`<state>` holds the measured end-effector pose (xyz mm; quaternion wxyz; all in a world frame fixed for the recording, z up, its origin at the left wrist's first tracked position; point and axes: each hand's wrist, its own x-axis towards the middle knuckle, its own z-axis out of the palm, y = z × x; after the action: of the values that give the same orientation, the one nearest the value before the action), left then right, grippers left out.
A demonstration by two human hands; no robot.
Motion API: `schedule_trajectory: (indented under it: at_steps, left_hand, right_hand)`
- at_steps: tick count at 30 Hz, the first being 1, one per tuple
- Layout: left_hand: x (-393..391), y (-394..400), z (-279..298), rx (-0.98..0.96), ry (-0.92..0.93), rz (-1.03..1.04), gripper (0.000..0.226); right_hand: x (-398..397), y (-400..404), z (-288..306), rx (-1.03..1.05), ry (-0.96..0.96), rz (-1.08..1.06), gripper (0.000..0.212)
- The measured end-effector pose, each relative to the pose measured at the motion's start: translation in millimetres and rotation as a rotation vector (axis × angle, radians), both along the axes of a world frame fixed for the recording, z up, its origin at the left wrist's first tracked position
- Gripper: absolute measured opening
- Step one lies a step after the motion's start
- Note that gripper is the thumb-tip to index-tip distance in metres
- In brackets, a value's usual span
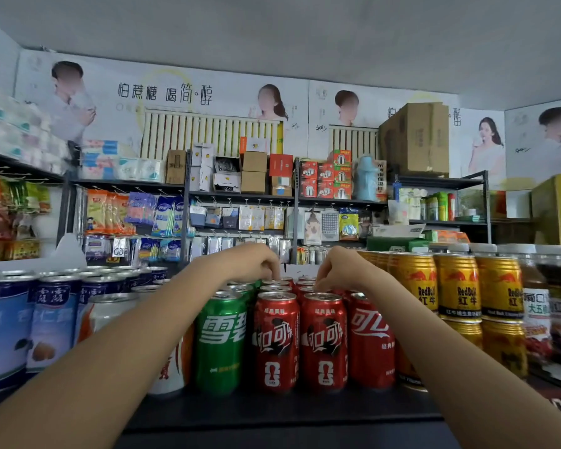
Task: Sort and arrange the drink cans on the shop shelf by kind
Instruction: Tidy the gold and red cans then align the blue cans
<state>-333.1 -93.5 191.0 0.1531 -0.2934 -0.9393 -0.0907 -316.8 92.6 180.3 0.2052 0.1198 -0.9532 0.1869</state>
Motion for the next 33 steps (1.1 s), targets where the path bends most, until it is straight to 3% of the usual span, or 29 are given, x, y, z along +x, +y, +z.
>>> schedule_trajectory:
  at_steps: [5,18,22,26,33]
  left_hand:
    - [-13,-3,6,0.007,0.048,0.022,0.025]
    - [-55,12,2,-0.206,0.0,0.079,0.017]
    - [-59,18,3,-0.24,0.02,0.059,0.017]
    - [-65,17,7,-0.274,-0.023,0.029,0.017]
    - [-82,14,26,-0.234,-0.08,0.01,0.019]
  right_hand:
    - [-15,-3,6,-0.11,0.075,0.045,0.013]
    - [-69,-24,5,0.196,-0.033,-0.045,0.023]
    - [-76,-26,8,0.231,-0.021,-0.092,0.042]
    - [-73,-23,11,0.289,-0.075,-0.026,0.02]
    - [-79,-13,27,0.252,-0.119,0.066,0.017]
